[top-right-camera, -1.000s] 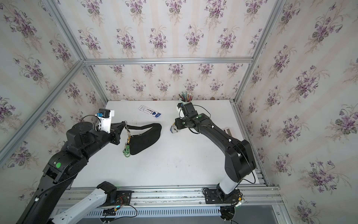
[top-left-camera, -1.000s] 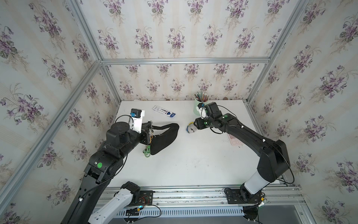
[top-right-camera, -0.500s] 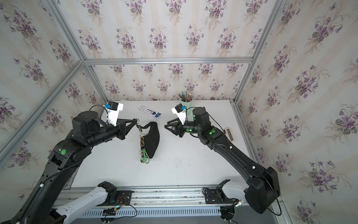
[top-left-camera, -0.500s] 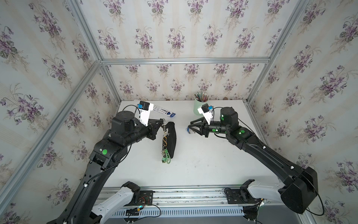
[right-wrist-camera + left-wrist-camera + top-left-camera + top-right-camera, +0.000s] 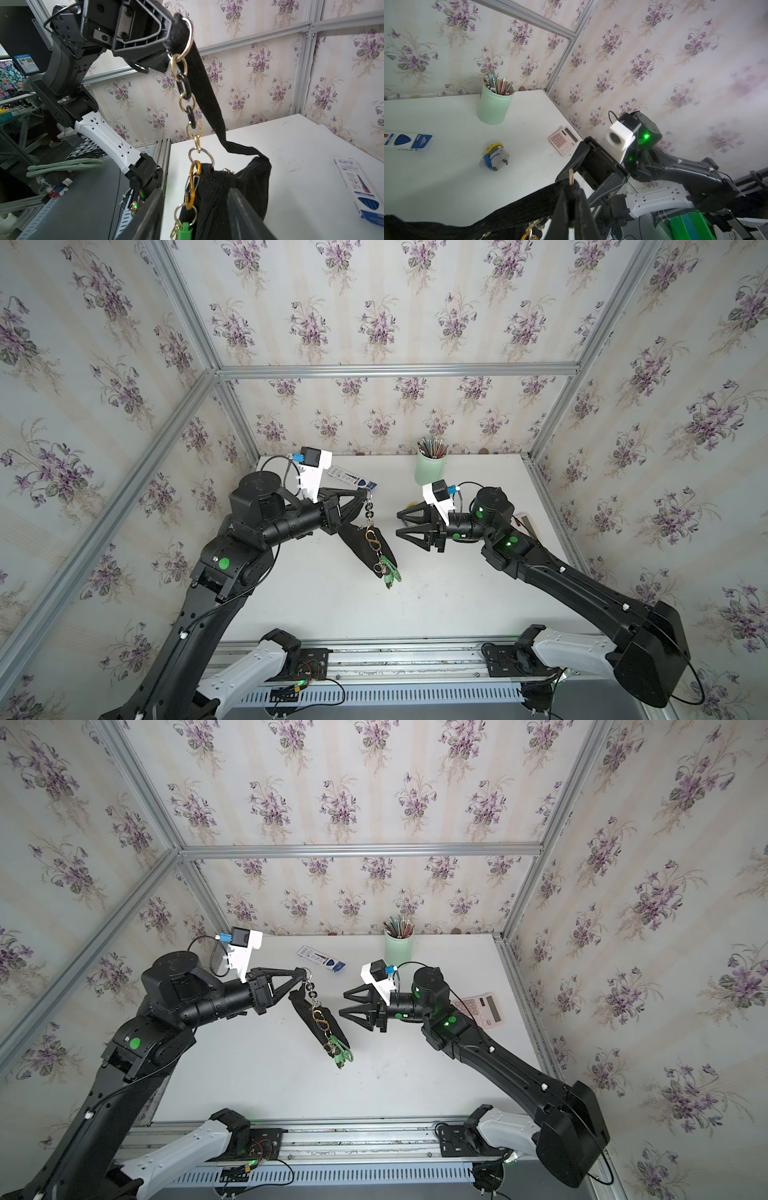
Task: Remove the decoration from the bag
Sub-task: Adjust the bag.
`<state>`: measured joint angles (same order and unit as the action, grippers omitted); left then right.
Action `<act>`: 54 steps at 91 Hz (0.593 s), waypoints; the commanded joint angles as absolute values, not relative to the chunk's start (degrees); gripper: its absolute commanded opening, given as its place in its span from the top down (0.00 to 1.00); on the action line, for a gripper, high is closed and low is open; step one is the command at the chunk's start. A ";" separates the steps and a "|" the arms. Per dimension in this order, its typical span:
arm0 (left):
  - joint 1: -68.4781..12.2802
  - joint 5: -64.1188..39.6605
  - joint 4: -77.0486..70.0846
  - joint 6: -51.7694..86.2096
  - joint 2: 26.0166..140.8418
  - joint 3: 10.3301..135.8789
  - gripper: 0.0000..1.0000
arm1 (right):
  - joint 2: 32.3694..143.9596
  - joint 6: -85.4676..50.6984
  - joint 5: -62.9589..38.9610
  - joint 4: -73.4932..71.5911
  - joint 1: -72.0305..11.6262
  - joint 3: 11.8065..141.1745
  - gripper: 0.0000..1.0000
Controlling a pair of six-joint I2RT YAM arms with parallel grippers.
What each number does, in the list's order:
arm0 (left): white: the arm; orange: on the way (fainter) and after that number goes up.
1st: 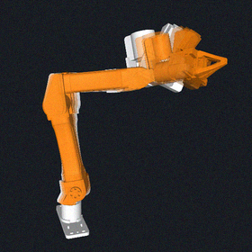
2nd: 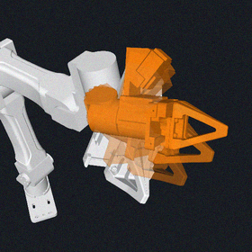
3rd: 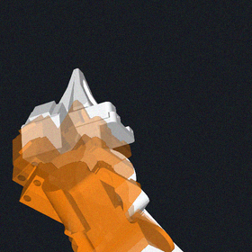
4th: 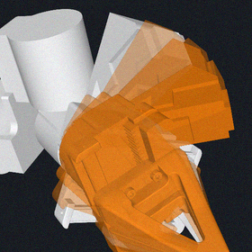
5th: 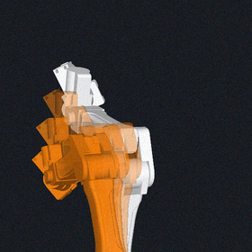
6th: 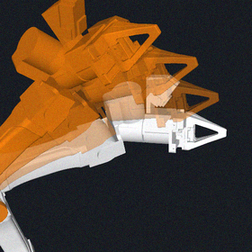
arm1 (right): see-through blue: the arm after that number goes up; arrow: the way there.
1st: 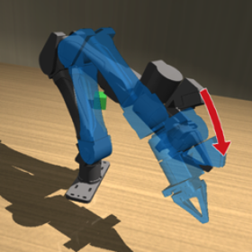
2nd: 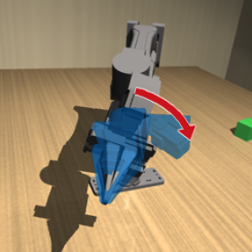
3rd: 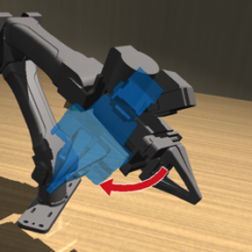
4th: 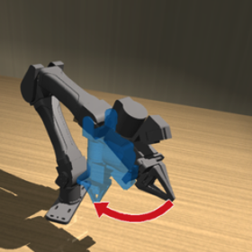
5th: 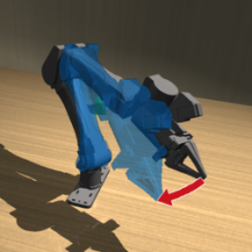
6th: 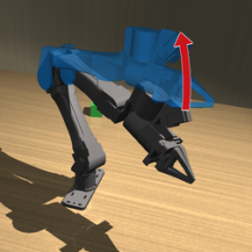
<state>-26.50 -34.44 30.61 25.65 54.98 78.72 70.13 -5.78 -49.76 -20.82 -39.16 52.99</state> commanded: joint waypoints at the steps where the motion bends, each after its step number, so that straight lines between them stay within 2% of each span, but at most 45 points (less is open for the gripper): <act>1: -26.54 -41.94 24.95 27.07 55.27 79.02 1.00 | 71.33 -4.15 -54.24 -23.65 -39.20 54.45 0.45; 26: -26.54 -47.07 22.31 27.13 55.80 78.96 1.00 | 72.82 -2.42 -58.19 -24.03 -40.23 54.52 0.46; 41: -26.55 -53.13 19.55 26.75 56.24 78.36 1.00 | 73.57 -1.06 -62.04 -22.11 -40.88 55.34 0.60; 54: -26.61 -55.99 16.19 27.81 55.91 77.06 1.00 | 73.50 1.33 -62.82 -19.55 -42.30 55.85 0.63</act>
<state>-26.59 -51.29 22.65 27.09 56.18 77.56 73.58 -1.34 -60.49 -21.43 -41.52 55.51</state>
